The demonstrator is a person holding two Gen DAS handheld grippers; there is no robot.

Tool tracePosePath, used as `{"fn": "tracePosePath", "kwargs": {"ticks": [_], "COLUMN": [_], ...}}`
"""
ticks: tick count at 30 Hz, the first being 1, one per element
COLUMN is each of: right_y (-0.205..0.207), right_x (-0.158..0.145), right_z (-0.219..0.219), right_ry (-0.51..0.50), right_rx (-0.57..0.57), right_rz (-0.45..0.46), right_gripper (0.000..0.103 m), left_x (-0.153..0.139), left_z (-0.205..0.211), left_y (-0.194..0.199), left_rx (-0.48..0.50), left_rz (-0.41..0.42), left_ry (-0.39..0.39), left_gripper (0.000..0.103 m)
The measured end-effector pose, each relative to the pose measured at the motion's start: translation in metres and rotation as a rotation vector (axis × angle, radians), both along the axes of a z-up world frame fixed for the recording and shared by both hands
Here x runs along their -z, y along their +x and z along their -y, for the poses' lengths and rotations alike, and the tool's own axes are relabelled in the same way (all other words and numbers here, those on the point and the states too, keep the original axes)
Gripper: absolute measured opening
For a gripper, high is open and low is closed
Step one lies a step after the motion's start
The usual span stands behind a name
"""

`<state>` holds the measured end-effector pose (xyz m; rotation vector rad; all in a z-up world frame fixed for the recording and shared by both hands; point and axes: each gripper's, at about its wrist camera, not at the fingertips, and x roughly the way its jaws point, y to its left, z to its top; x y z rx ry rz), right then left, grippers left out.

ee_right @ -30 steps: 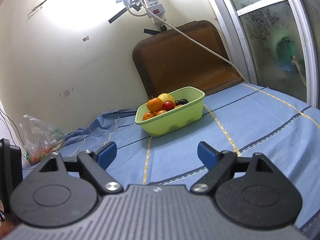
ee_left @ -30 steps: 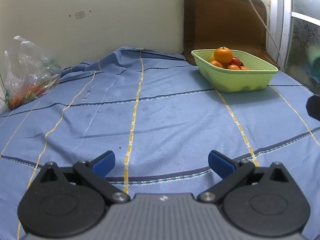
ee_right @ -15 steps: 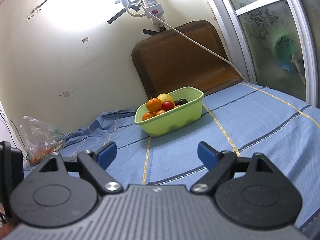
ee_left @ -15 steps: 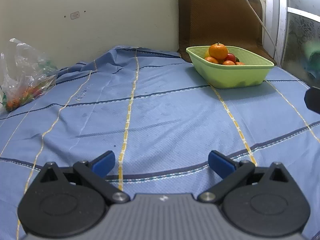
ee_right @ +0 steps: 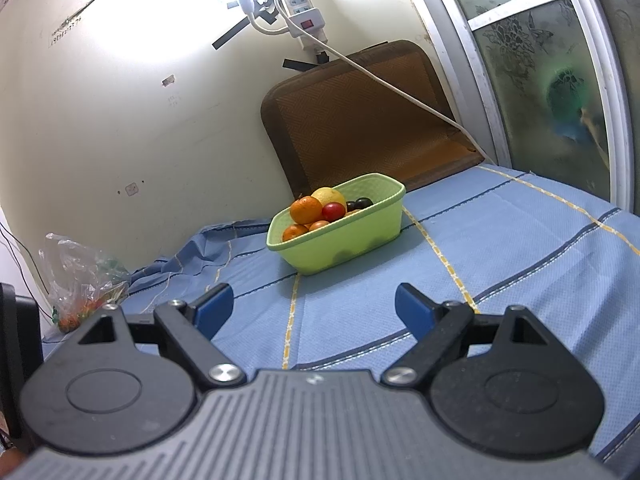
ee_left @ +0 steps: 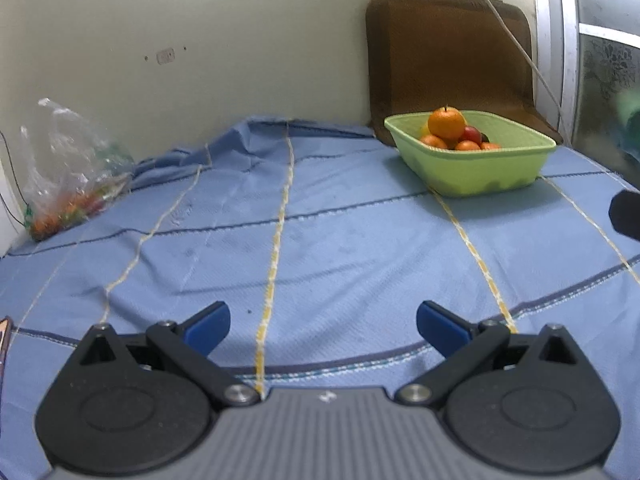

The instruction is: Organize fruits

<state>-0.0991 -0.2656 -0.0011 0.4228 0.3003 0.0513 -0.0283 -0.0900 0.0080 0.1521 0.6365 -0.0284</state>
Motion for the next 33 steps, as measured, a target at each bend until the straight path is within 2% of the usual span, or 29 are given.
{"fn": "tracePosePath", "kwargs": {"ticks": [17, 33], "right_y": [-0.001, -0.0007], "right_x": [0.0005, 0.0002], "right_z": [-0.0003, 0.0005], "right_ry": [-0.002, -0.001], "right_rx": [0.001, 0.001], "right_rz": [0.0, 0.0], "right_gripper": [0.09, 0.09], "left_x": [-0.001, 0.0014], "left_z": [0.0026, 0.008], "left_y": [-0.0011, 0.0002], "left_rx": [0.008, 0.0], "left_rz": [0.009, 0.01], "left_ry": [0.011, 0.062], "left_gripper": [0.103, 0.103]}}
